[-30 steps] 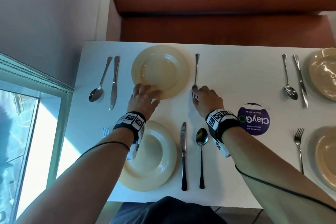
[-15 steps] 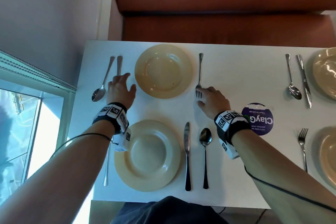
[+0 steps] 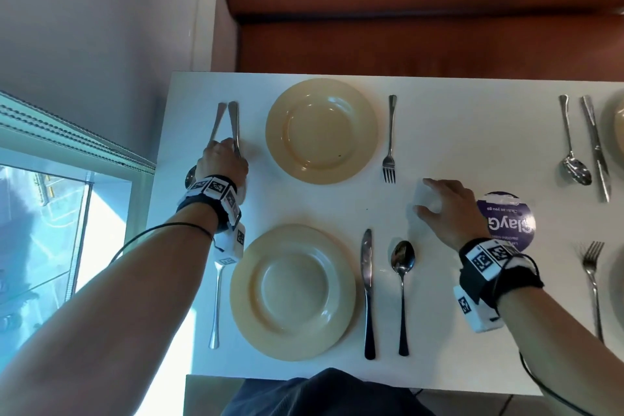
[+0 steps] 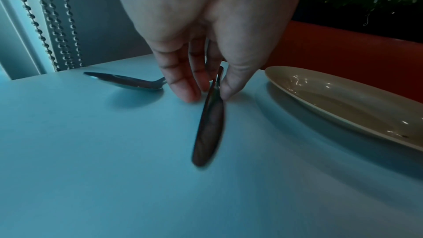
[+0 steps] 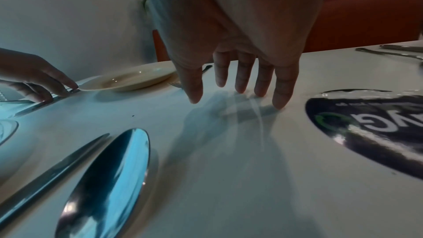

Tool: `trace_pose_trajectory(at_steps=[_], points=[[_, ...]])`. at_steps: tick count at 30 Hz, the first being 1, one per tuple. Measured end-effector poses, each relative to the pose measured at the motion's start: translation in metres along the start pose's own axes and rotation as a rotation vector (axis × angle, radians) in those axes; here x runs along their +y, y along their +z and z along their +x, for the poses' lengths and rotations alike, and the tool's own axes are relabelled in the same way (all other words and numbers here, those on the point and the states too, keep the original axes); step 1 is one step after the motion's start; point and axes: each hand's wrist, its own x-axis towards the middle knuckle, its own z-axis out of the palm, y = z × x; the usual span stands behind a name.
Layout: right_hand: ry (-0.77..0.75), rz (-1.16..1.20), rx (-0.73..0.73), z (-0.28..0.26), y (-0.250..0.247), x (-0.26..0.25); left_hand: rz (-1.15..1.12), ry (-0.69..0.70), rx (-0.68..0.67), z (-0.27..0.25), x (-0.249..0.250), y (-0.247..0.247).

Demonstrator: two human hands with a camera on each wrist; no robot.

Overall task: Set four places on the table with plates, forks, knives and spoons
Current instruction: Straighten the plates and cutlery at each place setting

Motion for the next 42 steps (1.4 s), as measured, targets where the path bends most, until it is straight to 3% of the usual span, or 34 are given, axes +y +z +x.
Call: trace_pose_trajectory(at_steps=[7,14,20,29,42], points=[[0.035,0.091,0.069,-0.042,-0.002,0.040,-0.032,0.072,0.051,0.009,0.010,0.007],[0.299,0.109,0.068,-0.117,0.016,0.107,-0.039,0.090,0.054,0.010,0.024,0.008],[0.402,0.135,0.078,-0.165,0.041,0.132,-0.041,0.129,0.061,0.014,0.026,0.011],[0.306,-0.049,0.211,-0.221,0.083,0.135,-0.070,0.171,0.071,0.022,0.026,0.011],[0.283,-0.108,0.259,-0.223,0.088,0.131,-0.082,0.190,0.066,0.025,0.028,0.009]])
